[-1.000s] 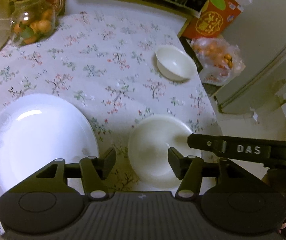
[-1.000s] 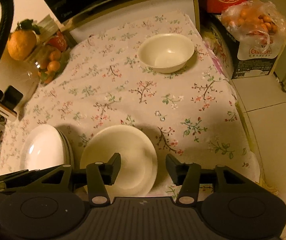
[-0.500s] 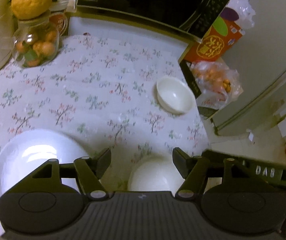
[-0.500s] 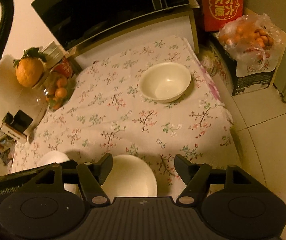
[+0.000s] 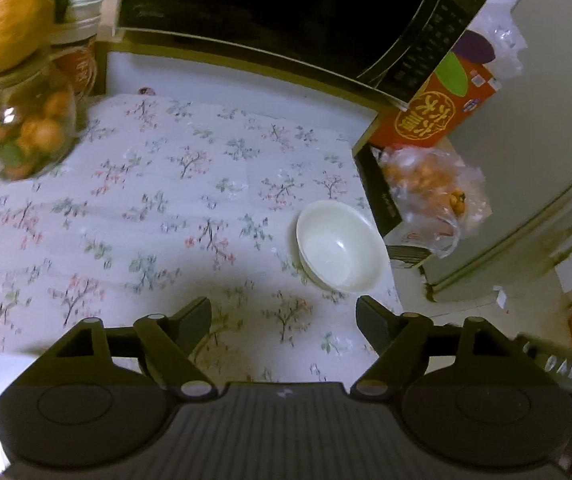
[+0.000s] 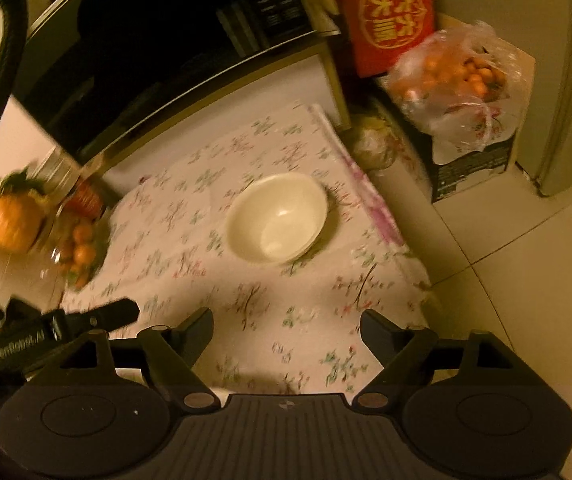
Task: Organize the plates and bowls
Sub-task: 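Move both tools to the small cream bowl on the tablecloth, then close the left tool on the small bowl rim while the right tool grips it too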
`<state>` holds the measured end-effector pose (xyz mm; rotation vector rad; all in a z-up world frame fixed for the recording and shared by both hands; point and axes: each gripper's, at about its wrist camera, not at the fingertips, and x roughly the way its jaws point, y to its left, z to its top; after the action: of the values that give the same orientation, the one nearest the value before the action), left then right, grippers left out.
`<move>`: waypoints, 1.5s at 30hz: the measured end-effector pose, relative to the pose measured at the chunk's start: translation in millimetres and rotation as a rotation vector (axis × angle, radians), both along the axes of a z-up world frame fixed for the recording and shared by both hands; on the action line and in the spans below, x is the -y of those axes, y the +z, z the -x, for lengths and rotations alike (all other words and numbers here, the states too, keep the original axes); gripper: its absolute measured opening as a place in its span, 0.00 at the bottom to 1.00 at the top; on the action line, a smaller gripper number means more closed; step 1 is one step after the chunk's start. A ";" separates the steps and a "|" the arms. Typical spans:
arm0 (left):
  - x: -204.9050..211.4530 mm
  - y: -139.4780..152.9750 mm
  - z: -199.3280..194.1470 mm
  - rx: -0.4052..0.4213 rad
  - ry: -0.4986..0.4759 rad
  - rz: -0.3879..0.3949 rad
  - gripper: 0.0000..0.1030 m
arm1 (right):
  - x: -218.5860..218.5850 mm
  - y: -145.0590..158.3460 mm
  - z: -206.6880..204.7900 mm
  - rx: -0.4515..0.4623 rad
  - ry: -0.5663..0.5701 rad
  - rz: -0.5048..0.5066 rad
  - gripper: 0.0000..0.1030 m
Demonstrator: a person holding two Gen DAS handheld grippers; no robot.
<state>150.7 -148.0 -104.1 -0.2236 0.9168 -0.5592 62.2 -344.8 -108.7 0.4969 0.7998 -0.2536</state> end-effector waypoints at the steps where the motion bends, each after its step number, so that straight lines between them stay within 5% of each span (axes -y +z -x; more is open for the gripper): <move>1: 2.9 -0.6 -4.2 0.005 0.005 -0.003 0.77 | 5.9 0.2 -3.4 0.003 -0.019 -0.012 0.79; 13: 29.7 -18.7 -47.9 -0.016 0.002 0.043 0.83 | 53.0 -21.4 -46.4 -0.006 -0.127 -0.075 0.81; 32: 59.5 -60.5 -71.6 -0.044 -0.017 -0.020 0.82 | 54.0 -65.2 -97.9 -0.063 -0.150 -0.089 0.79; 36: 65.6 -66.5 -70.8 -0.040 -0.032 -0.039 0.71 | 55.5 -76.2 -103.3 -0.087 -0.151 -0.126 0.63; 45: 68.3 -68.0 -72.9 -0.039 -0.081 -0.022 0.20 | 48.4 -83.6 -108.4 -0.104 -0.099 -0.149 0.11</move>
<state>223.6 -216.3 -172.0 -0.1788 0.9730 -0.6207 170.7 -393.2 -192.2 0.6691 0.9004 -0.3142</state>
